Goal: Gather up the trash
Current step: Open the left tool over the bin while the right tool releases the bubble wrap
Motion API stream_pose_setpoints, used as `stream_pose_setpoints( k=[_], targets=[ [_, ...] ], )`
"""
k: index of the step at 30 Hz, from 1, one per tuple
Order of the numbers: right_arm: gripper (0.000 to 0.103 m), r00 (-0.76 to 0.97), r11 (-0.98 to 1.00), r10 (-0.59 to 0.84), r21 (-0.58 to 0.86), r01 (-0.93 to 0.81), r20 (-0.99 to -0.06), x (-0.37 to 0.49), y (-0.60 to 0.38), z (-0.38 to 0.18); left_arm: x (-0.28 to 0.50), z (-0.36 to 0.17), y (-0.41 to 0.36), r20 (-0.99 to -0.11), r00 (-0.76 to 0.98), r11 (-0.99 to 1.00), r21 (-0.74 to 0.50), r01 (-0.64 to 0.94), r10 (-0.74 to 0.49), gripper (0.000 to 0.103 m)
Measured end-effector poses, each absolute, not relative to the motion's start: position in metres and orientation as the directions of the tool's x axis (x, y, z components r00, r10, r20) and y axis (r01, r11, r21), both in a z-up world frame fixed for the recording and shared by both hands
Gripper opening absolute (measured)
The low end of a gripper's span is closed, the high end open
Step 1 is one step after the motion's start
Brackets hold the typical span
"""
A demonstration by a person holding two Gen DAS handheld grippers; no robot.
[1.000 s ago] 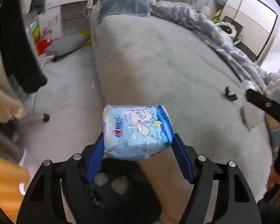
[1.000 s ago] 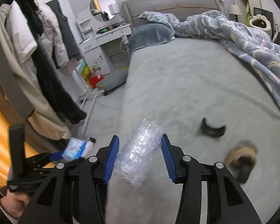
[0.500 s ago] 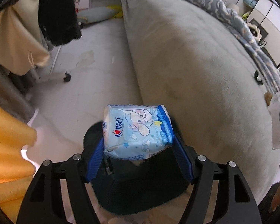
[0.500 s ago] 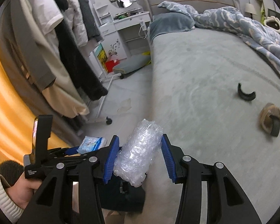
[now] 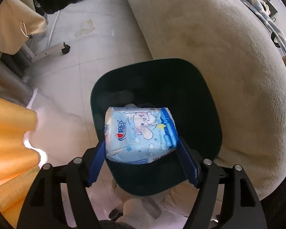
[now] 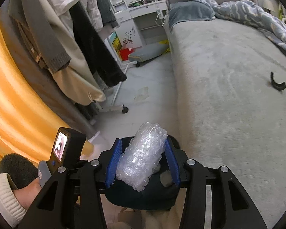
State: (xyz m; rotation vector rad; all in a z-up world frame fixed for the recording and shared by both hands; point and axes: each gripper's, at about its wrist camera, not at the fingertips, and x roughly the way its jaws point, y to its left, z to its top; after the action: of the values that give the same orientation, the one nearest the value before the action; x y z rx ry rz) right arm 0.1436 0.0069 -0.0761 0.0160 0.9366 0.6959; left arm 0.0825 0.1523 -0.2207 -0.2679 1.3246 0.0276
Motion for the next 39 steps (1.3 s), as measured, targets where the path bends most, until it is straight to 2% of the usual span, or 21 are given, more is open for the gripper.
stream_pose_setpoints(
  k=[4, 13, 29, 36, 38, 39],
  targets=[
    [0.047, 0.365, 0.782, 0.535, 0.284, -0.554, -0.762, 0.146, 0.019, -0.088, 0.081, -0.225, 0.156, -0.954, 0.243, 0.962, -0.219, -0.164, -0.176, 0.085],
    [0.047, 0.282, 0.776, 0.503, 0.284, -0.564, -0.817, 0.153, 0.048, -0.124, 0.067, -0.217, 0.174, -0.952, 0.274, 0.975, -0.18, -0.132, -0.139, 0.086],
    [0.047, 0.163, 0.772, 0.377, 0.213, -0.598, -0.912, 0.157, 0.087, -0.189, 0.052, -0.174, 0.219, -0.882, 0.465, 0.959, -0.196, -0.205, -0.081, 0.069],
    [0.047, 0.133, 0.767, 0.33, 0.183, -0.614, -0.934, 0.155, 0.095, -0.204, 0.045, -0.134, 0.22, -0.799, 0.601, 0.966, -0.166, -0.201, -0.012, 0.067],
    [0.05, 0.139, 0.765, 0.332, 0.18, -0.618, -0.933, 0.155, 0.097, -0.204, 0.044, -0.124, 0.217, -0.772, 0.635, 0.966, -0.175, -0.188, -0.016, 0.067],
    [0.057, 0.143, 0.763, 0.334, 0.178, -0.622, -0.932, 0.155, 0.098, -0.203, 0.044, -0.119, 0.216, -0.76, 0.649, 0.967, -0.178, -0.181, -0.019, 0.067]
  ],
)
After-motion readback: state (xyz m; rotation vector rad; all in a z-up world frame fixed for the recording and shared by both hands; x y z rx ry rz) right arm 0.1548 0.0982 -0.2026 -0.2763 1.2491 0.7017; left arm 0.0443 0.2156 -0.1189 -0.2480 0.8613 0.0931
